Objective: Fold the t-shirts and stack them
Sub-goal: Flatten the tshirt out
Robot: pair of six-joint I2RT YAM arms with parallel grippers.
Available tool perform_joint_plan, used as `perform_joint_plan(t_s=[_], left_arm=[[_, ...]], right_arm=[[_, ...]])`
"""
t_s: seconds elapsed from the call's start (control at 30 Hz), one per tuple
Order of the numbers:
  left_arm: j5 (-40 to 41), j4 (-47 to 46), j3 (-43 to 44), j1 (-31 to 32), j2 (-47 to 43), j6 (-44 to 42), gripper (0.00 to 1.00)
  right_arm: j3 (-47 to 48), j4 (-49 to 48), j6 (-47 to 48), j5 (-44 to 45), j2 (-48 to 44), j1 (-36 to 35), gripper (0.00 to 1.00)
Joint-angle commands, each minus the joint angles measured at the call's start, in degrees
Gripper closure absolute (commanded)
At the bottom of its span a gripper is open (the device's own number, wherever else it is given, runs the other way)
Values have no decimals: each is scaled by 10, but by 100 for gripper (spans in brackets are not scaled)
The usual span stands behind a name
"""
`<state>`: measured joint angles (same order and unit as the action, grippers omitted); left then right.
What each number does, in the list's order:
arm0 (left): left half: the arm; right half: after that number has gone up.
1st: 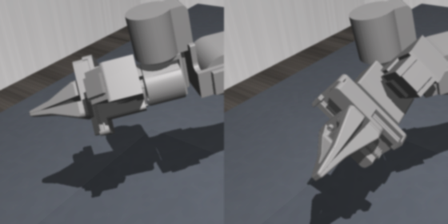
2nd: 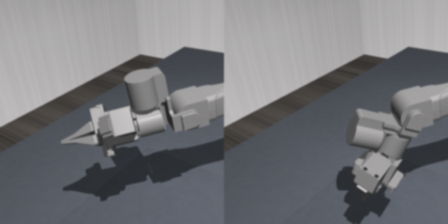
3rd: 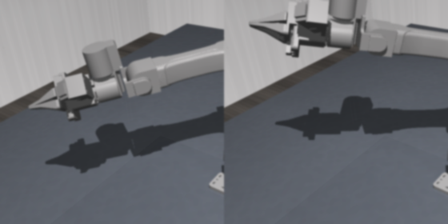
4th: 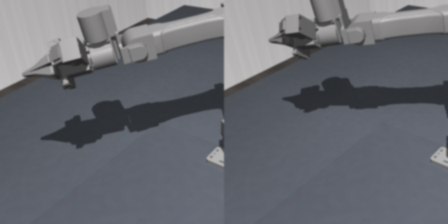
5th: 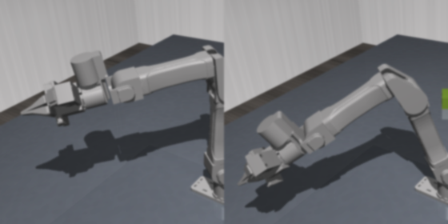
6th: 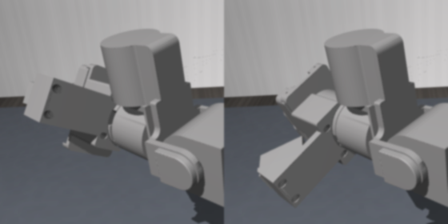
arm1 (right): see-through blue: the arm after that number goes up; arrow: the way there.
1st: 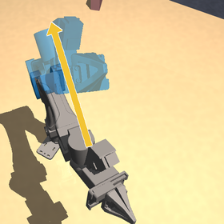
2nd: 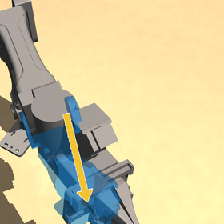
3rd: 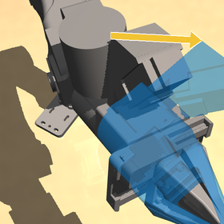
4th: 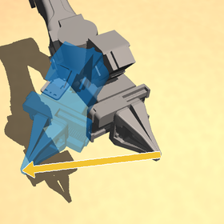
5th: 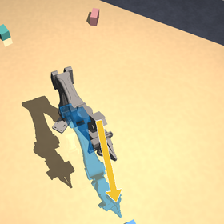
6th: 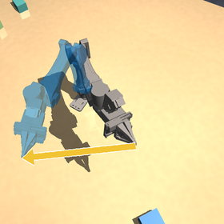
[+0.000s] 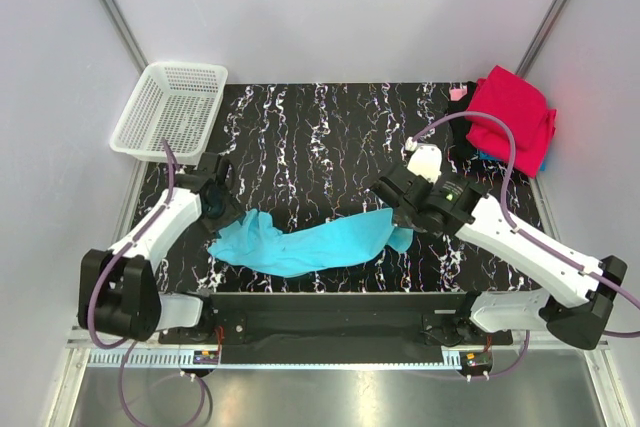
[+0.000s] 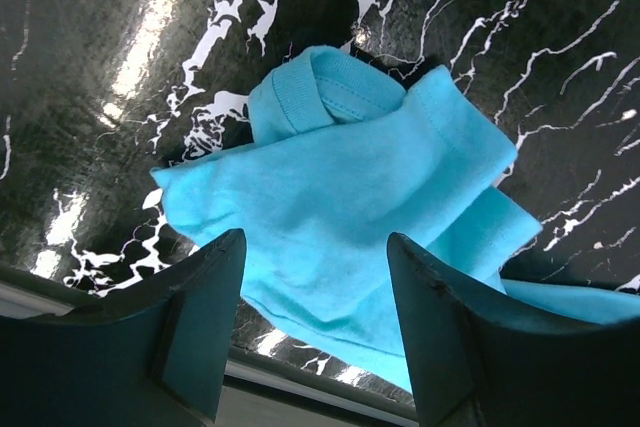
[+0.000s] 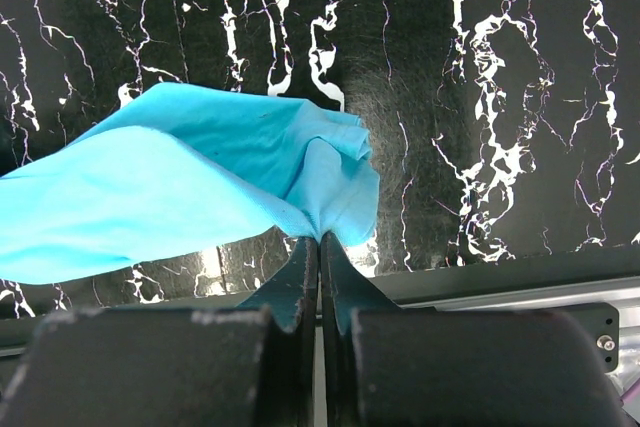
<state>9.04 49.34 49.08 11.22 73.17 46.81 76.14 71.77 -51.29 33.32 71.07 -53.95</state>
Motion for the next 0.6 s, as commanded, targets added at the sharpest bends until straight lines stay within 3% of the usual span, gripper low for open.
perform_joint_plan(t_s=[0.0,0.1,0.17,0.23,0.27,0.3,0.33,0.57], left_arm=[[-42,-28,-5,-8,27,-8,36],[-65,-39,-10,-9,42,-8,36],[-82,-50,-12,-9,48,-11,41],[-87,-57,-13,-9,51,-16,60],[-87,-57,-11,-9,51,-18,81],[-104,-57,-7,-9,51,-21,93],[-110,-58,-4,-8,47,-28,100],[-160,-59,16,5,-2,-65,100]], right_arm=[[1,-9,-7,6,-21,-3,100],[5,-8,-6,6,-22,-3,100],[9,-9,-4,5,-20,-3,100],[11,-8,-1,6,-17,-3,100],[11,-7,-1,7,-13,-3,100],[11,-7,-1,8,-11,-4,100],[11,-6,-3,7,-9,-3,100],[10,-7,-6,5,12,-3,100]])
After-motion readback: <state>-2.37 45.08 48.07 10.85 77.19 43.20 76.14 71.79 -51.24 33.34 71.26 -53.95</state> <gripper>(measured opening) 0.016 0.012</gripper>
